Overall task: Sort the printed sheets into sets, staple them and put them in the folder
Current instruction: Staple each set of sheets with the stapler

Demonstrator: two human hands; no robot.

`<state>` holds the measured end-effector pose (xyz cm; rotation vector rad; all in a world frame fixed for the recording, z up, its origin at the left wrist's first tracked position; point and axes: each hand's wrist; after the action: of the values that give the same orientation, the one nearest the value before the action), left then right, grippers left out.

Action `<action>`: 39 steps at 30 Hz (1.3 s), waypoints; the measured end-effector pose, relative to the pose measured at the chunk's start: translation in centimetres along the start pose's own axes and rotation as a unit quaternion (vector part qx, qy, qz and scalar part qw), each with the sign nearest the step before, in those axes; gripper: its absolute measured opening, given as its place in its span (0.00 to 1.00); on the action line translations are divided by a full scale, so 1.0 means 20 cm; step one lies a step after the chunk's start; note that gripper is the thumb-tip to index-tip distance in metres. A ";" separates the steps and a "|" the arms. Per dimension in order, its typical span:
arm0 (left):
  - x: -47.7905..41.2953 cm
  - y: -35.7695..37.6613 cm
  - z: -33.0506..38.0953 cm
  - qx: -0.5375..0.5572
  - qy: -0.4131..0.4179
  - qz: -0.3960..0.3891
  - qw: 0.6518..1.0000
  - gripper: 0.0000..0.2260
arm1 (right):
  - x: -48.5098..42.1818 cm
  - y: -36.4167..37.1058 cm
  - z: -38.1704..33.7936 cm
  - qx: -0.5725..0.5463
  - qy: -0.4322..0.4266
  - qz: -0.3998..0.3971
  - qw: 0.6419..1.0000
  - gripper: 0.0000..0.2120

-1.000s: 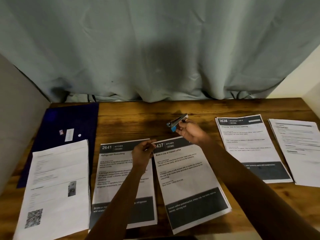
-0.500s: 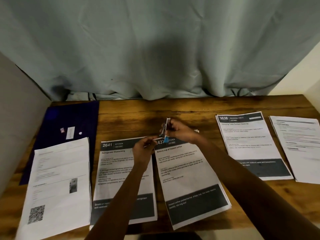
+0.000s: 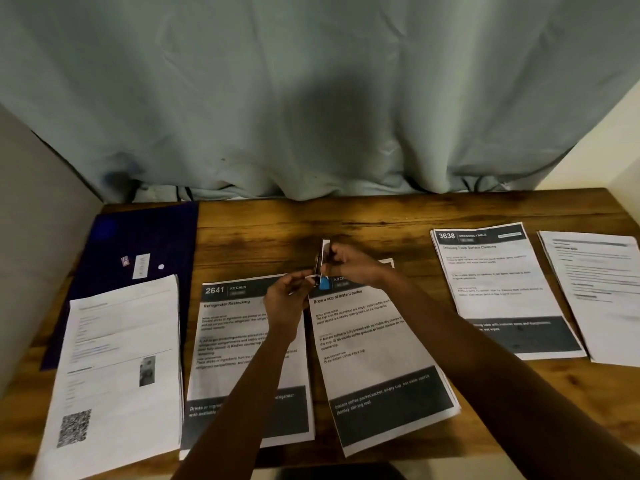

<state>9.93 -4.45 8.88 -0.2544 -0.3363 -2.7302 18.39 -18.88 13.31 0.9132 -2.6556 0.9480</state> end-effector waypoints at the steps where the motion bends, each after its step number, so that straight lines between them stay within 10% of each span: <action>1: 0.00 0.00 0.00 0.004 -0.004 0.001 1.000 0.07 | 0.00 0.01 0.00 -0.009 0.003 0.002 1.000 0.09; 7: 0.01 -0.01 0.03 0.017 -0.020 -0.037 0.999 0.06 | 0.01 0.01 0.01 -0.035 0.017 0.019 0.999 0.10; 18: 0.02 0.03 0.02 -0.272 0.061 -0.064 0.958 0.04 | -0.01 0.06 0.05 -0.061 0.034 0.070 0.995 0.10; 27: 0.00 0.01 -0.05 -0.073 -0.016 -0.051 0.996 0.07 | 0.00 0.05 0.05 -0.036 0.001 0.090 0.995 0.12; 34: -0.03 0.04 -0.08 -0.087 -0.075 -0.028 0.993 0.05 | 0.06 -0.18 0.05 0.050 -0.037 0.194 0.979 0.19; 39: -0.05 0.07 -0.08 -0.118 -0.076 -0.023 0.990 0.05 | 0.07 -0.31 0.27 0.289 0.127 0.234 0.920 0.18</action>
<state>11.22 -5.85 7.33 -0.5260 -0.0574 -2.8027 21.21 -26.80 12.74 0.1809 -2.4304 1.8791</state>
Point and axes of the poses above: each hand's wrist, its own x-axis away from the middle knuckle, its own y-axis out of the palm, z = x × y, and after that the axes turned 14 degrees about x, right-handed
